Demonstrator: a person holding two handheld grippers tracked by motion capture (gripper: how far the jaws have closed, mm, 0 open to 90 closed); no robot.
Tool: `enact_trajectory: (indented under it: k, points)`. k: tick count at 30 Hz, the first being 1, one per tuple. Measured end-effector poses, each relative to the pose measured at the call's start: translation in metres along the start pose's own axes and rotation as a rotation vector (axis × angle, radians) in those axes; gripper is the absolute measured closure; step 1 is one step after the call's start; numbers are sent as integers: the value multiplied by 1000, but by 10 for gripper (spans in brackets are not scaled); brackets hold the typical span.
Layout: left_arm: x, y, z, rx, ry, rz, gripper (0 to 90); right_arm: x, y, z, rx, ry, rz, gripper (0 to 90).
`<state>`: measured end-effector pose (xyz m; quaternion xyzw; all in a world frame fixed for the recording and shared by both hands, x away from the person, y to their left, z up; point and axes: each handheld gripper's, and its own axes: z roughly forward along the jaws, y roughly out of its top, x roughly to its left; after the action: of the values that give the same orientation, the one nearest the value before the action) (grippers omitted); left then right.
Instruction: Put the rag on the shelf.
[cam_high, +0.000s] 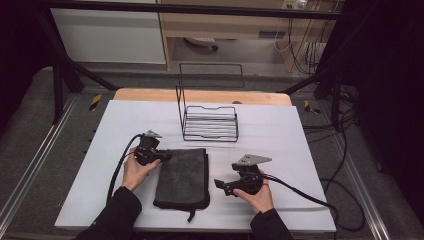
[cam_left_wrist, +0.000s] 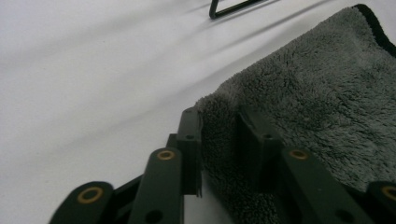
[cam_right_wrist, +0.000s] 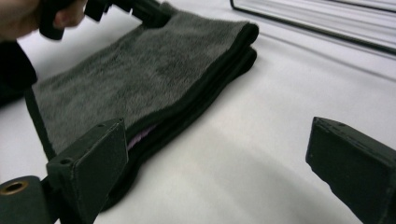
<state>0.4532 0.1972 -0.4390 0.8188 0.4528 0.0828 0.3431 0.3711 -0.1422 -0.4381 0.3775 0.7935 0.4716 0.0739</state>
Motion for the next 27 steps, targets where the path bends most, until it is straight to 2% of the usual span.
enact_trajectory:
  k: [3,7,12,15,20,23,27]
  points:
    - [1,-2,1,-9,-10,-13,744,-1,6,4,-1,-19,-3,63]
    - [0,-3,1,-14,-5,-7,756,-2,18,15,-8,-38,-1,56]
    - [1,-5,1,-27,-12,-10,758,-2,37,37,5,-67,9,57]
    - [1,-5,1,-29,-12,-9,760,-5,45,55,24,-85,-3,107]
    - [0,-5,1,-30,-9,-3,760,-13,55,80,25,-91,43,206]
    - [1,-6,1,-31,-14,-7,760,-16,58,91,39,-121,43,298]
    - [1,-5,1,-30,-13,-7,760,-22,57,100,55,-118,73,390]
